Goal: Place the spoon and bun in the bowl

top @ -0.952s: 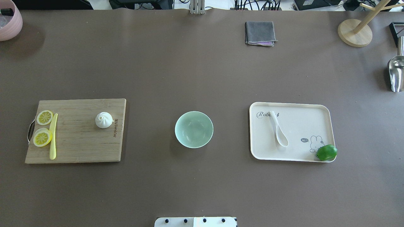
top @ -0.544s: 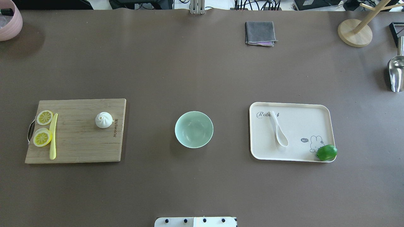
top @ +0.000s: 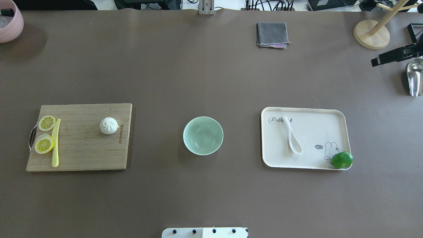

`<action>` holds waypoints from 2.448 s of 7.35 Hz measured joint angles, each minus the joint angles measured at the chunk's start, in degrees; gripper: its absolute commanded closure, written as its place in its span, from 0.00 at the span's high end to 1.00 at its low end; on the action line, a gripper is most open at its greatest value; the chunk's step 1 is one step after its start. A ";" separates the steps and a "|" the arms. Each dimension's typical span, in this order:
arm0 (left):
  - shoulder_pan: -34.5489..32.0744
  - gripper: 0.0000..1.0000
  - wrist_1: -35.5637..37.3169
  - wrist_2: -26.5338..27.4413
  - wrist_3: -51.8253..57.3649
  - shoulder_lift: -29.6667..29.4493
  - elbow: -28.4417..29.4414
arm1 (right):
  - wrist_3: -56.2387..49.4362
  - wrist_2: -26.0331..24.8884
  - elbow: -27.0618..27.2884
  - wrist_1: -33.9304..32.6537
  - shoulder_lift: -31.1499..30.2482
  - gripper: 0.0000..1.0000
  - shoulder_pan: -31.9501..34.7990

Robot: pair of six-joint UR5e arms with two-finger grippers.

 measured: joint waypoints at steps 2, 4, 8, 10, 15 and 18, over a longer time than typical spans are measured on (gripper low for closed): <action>5.29 0.99 -4.75 2.86 -10.55 -0.47 0.00 | 12.07 -8.98 4.59 -0.20 0.49 1.00 -9.75; 10.76 0.99 -7.18 9.23 -16.25 -0.63 0.07 | 18.59 -23.08 5.85 -0.66 0.52 0.98 -22.58; 12.74 0.99 -7.58 11.35 -17.49 -0.73 0.39 | 20.17 -33.81 2.13 -0.46 1.19 0.70 -35.34; 12.79 0.99 -7.64 11.38 -17.51 -0.70 0.45 | 20.09 -34.99 0.12 -0.18 1.86 0.62 -37.48; 12.83 0.99 -7.67 11.39 -17.34 -0.68 0.72 | 20.05 -35.55 -3.44 0.03 4.52 0.01 -38.92; 13.36 0.99 -7.67 11.39 -17.26 -0.78 0.88 | 20.17 -35.41 -3.54 -0.06 5.28 0.00 -38.55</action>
